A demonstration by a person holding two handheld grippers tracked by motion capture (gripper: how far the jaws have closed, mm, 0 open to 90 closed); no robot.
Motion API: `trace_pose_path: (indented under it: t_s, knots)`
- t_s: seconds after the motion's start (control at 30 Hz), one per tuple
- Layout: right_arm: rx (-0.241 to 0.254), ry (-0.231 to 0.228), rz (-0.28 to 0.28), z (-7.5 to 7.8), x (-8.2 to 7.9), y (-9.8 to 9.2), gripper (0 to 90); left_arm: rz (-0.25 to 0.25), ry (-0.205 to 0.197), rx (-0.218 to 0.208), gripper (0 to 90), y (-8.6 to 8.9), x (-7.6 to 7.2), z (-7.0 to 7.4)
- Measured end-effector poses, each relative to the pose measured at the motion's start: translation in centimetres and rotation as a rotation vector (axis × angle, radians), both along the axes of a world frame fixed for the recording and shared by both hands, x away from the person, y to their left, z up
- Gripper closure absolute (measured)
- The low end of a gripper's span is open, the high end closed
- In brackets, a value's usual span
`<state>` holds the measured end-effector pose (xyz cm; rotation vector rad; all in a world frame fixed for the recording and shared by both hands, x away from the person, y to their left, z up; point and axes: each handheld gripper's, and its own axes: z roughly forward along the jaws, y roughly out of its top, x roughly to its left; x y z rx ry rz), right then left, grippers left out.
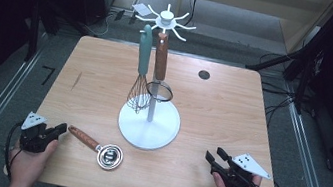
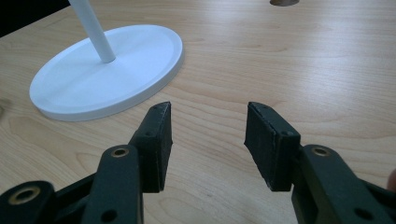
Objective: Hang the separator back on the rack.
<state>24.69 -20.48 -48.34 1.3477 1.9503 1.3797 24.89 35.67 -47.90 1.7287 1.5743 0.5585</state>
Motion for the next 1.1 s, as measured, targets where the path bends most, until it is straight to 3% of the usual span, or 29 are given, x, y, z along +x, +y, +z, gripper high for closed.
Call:
trace_pose_path:
  t_s: [0.13,0.33,0.9,1.1]
  knots:
    - [0.000,0.003,0.003,-0.1,0.0,0.1,52.5,0.019,0.031,-0.014,90.0,0.8,0.9,-0.6]
    - [-0.007,0.007,0.014,-0.2,0.1,0.4,52.5,-0.009,0.038,-0.012,90.0,1.0,1.8,-0.5]
    - [-0.005,0.010,0.023,-0.2,0.1,0.7,52.5,-0.083,0.034,0.010,90.0,0.0,1.5,-0.6]
    - [-0.008,0.008,0.027,-0.2,0.1,0.8,52.5,-0.111,0.036,0.016,90.0,-1.1,1.2,-0.6]
